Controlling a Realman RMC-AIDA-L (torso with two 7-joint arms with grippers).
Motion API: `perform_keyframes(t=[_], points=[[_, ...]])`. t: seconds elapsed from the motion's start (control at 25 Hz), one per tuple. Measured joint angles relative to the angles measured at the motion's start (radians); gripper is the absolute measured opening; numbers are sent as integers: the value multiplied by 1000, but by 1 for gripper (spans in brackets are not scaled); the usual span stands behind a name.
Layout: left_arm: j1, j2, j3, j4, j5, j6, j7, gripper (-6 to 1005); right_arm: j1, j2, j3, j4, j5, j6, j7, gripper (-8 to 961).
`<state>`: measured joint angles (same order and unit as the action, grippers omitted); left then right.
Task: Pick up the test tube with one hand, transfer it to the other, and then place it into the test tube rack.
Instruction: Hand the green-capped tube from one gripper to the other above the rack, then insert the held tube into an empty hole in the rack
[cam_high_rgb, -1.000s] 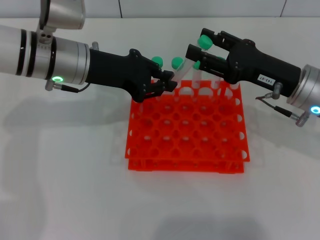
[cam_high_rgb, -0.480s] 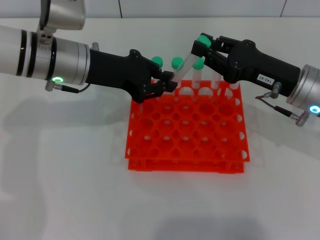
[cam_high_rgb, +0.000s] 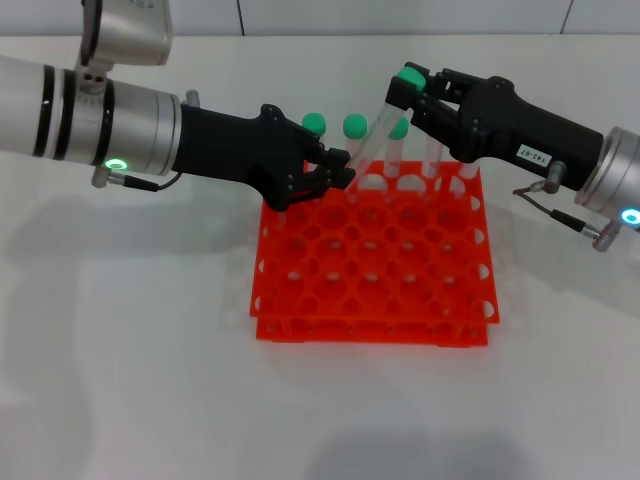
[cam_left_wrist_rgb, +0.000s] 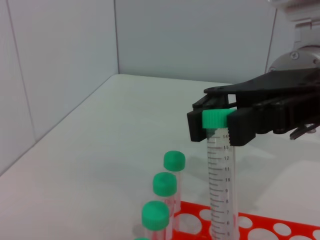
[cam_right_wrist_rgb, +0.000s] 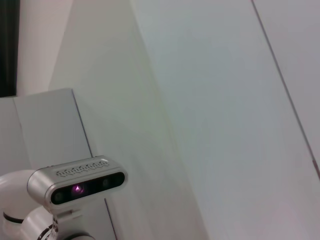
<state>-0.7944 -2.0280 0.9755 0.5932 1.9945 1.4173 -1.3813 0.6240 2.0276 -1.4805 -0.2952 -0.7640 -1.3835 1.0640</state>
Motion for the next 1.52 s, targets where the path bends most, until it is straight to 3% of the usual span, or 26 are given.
perform_keyframes(t=[0.24,0.56,0.76,0.92,1.0,1.2,1.28,1.32,1.36,1.4,1.52], points=[[6,-1,4,36,10,-1,-98,156,-5,0,1,-1,5,-2,0,264],[6,-6,35,90,54,3,-212,288,-5,0,-3,-1,5,-2,2,272],[30,-9,55,203,91,42,-322,415,-7,0,-2,0,5,-4,2,277],[99,-15,55,416,96,112,-437,571,-7,-2,-4,1,5,-6,2,281],[133,-22,56,538,112,143,-518,799,-7,-4,-4,0,4,-5,2,283],[203,-35,56,800,147,227,-690,861,-7,-12,-4,2,-5,-8,-1,288],[254,-43,56,915,147,258,-741,874,-7,-14,-4,1,-11,-4,-5,290],[312,-49,56,1010,142,270,-771,874,-7,-14,-4,1,-11,-4,-5,291],[312,-49,56,1010,142,270,-771,874,-6,-14,-4,0,-14,-2,-6,292],[388,-52,58,1107,109,271,-787,874,-5,-15,-4,-1,-16,-2,-6,293],[518,-55,58,1193,7,249,-771,873,-1,-21,-3,-5,-20,-4,-7,296]])
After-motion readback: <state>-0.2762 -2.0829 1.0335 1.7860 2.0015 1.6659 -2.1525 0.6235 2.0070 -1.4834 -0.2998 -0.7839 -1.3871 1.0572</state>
